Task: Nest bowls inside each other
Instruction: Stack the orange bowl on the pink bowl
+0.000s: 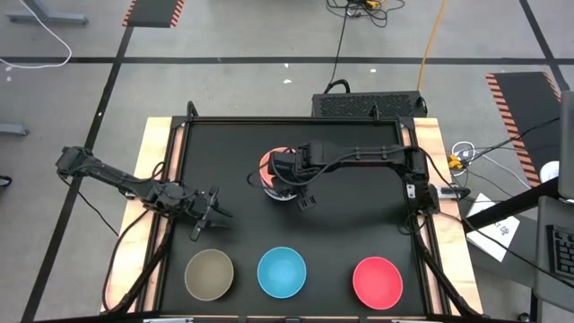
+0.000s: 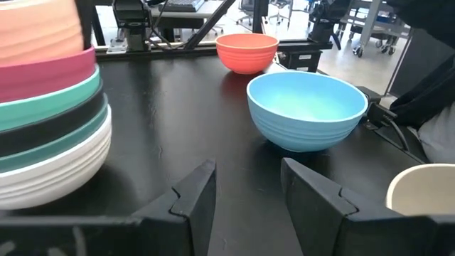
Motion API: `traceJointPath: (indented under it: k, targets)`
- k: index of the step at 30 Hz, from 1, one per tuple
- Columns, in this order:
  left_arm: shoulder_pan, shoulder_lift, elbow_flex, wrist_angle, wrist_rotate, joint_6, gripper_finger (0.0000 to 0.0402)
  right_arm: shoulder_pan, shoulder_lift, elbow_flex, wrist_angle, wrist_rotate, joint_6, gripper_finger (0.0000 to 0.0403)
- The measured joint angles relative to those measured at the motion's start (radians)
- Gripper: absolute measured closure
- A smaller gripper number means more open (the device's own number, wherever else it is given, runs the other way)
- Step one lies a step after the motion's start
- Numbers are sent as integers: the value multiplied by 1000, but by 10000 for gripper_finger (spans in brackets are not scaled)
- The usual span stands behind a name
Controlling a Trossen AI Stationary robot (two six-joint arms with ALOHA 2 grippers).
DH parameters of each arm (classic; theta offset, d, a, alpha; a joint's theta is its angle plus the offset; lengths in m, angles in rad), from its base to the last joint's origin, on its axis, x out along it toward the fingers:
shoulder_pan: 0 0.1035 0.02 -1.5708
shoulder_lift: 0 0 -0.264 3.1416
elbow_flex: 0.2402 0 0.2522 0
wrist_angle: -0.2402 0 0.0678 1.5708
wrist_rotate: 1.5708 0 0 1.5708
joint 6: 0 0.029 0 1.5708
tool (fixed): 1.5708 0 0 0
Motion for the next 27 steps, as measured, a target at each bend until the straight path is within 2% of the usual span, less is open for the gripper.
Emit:
traceJointPath:
  k: [14,20,27]
  targets:
    - [-27,0,0,-1,0,-1,241,68,-2,1,-17,-26,63,403]
    - [-55,0,0,-1,0,-1,241,84,1,0,82,-35,71,403]
    - [-79,0,0,-6,-25,0,241,89,2,-1,99,-5,86,403]
